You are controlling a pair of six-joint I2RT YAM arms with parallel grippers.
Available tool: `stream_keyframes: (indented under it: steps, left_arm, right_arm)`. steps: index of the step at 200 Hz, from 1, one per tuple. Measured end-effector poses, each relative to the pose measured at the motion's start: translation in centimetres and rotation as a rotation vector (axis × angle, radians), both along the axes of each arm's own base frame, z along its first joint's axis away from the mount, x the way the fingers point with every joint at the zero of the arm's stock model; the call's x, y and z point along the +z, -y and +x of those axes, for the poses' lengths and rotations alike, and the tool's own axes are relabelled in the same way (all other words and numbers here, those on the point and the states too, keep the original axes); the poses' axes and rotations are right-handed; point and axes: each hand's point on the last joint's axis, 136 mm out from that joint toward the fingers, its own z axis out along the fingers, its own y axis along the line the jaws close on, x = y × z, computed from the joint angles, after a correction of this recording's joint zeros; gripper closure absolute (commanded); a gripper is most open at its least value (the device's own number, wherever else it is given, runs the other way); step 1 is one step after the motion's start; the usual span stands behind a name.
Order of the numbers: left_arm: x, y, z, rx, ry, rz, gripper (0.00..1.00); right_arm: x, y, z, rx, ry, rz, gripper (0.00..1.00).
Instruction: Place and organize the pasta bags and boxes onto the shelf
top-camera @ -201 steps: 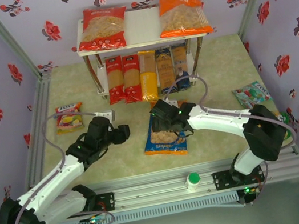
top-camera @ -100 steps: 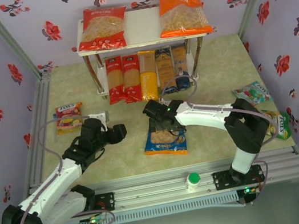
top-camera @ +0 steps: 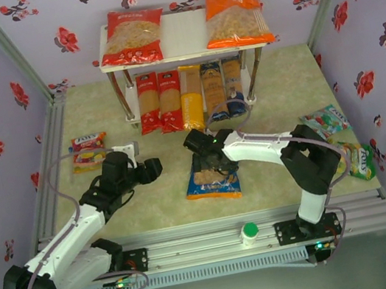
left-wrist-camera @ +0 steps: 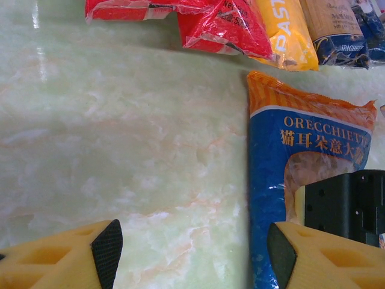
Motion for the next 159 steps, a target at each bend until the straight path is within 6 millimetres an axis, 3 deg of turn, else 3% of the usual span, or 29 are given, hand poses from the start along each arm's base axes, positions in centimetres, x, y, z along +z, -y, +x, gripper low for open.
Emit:
stream_keyframes:
  steps: [83,138,159]
  left_arm:
    - [-1.0,0.8,0.4,-0.020,-0.027,-0.009,0.34]
    - [-4.0,1.3,0.3,-0.026,-0.132,0.010,0.37]
    - [-4.1,1.3,0.3,-0.029,-0.133,0.007,0.37]
  right_arm:
    - [-0.1,-0.9,-0.3,0.188,-0.002,0.024,0.17]
    - [-0.1,-2.0,-0.8,0.343,-0.032,0.026,0.16]
    - [-0.2,-2.1,-0.8,0.342,-0.042,0.018,0.27]
